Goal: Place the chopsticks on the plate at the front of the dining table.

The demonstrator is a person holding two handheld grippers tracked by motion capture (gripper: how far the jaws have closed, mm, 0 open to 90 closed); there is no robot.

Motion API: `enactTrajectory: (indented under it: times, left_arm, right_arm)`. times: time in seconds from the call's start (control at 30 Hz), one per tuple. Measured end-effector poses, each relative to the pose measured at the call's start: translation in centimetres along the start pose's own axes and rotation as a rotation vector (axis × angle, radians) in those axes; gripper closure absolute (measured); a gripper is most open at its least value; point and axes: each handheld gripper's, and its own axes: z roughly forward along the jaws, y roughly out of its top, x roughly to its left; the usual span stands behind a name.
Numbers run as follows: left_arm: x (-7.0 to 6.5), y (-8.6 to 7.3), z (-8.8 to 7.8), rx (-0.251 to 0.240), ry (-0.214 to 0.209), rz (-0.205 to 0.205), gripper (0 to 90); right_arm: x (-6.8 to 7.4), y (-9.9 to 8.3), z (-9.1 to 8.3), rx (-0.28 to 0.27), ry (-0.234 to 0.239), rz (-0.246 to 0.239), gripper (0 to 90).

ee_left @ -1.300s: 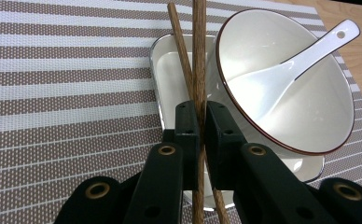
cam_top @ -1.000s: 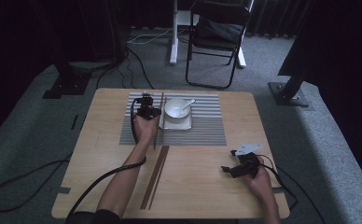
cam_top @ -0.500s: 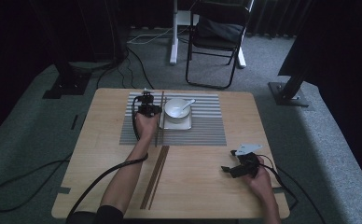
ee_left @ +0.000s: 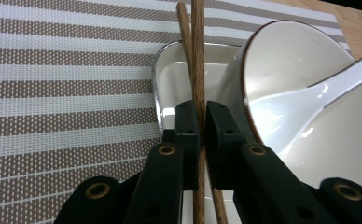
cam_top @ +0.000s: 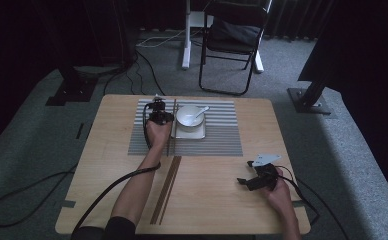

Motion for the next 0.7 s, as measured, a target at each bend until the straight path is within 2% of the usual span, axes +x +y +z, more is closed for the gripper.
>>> enactTrajectory:
  times: [0.23, 0.7]
  left_arm:
    - [-0.1, 0.1, 0.5, 0.002, -0.013, -0.028, 83.9]
    - [0.7, 0.4, 1.3, 0.014, -0.030, -0.089, 83.9]
  right_arm:
    - [0.0, 0.0, 0.0, 0.000, 0.000, 0.000, 12.1]
    - [0.0, 0.0, 0.0, 0.000, 0.000, 0.000, 12.1]
